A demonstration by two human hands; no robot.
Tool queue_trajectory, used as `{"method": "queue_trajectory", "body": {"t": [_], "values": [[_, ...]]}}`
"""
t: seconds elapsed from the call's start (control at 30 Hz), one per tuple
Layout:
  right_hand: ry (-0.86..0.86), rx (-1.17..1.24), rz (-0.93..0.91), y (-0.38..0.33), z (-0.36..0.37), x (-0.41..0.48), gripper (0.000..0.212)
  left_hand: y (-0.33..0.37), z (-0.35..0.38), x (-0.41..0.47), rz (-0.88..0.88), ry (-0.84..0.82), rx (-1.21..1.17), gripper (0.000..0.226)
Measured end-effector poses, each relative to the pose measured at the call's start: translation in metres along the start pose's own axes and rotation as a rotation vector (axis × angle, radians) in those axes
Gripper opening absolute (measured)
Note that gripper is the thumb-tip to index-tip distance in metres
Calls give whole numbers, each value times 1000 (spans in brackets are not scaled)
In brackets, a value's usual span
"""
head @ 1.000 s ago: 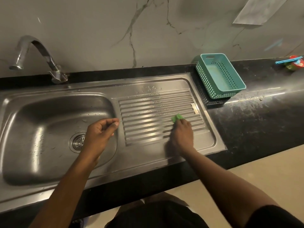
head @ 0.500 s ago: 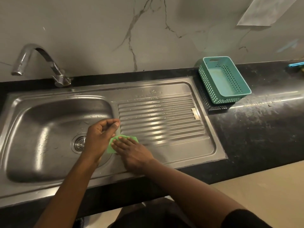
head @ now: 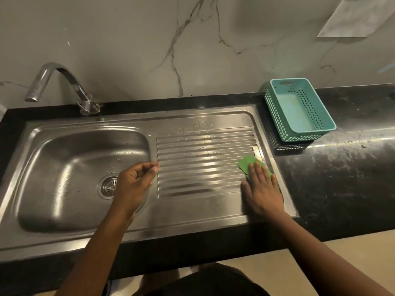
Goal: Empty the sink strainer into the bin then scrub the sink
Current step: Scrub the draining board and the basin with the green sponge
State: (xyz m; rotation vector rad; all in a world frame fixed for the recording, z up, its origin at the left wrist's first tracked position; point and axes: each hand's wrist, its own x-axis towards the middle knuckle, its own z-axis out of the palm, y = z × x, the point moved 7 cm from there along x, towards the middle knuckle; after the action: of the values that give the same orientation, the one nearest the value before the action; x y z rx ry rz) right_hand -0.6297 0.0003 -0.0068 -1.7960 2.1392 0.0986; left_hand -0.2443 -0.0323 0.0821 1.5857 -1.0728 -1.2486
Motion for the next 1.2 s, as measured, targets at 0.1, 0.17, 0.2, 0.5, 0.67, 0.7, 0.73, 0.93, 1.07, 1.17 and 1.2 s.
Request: {"method": "queue_trajectory", "body": {"t": [0.1, 0.17, 0.2, 0.5, 0.67, 0.7, 0.73, 0.93, 1.07, 1.17, 1.2], "values": [[24, 155, 215, -35, 10, -9, 83, 1, -3, 3, -3, -27, -5, 17], [28, 229, 279, -72, 20, -14, 89, 2, -7, 6, 1, -48, -5, 17], [20, 237, 272, -93, 25, -17, 91, 2, -10, 9, 4, -61, -5, 18], [-179, 132, -186, -302, 88, -51, 98, 5, -21, 25, 43, -154, 31, 18], [-120, -136, -658, -254, 72, -41, 75, 7, -16, 33, 56, -187, 43, 17], [-107, -175, -681, -235, 66, -37, 72, 7, -16, 35, 57, -190, 47, 17], [-95, -189, -647, -213, 59, -31, 72, 7, -16, 36, 58, -195, 52, 17], [-49, -17, 70, -19, 3, 9, 95, 3, -26, 40, 39, -179, 36, 17], [-20, 116, 327, -14, 0, 19, 101, 0, -29, 39, 30, -169, 45, 17], [27, 208, 343, -83, 18, 17, 109, -2, -30, 38, 20, -164, 35, 17], [25, 215, 294, -110, 22, 14, 111, -1, -29, 37, 21, -170, 33, 18]]}}
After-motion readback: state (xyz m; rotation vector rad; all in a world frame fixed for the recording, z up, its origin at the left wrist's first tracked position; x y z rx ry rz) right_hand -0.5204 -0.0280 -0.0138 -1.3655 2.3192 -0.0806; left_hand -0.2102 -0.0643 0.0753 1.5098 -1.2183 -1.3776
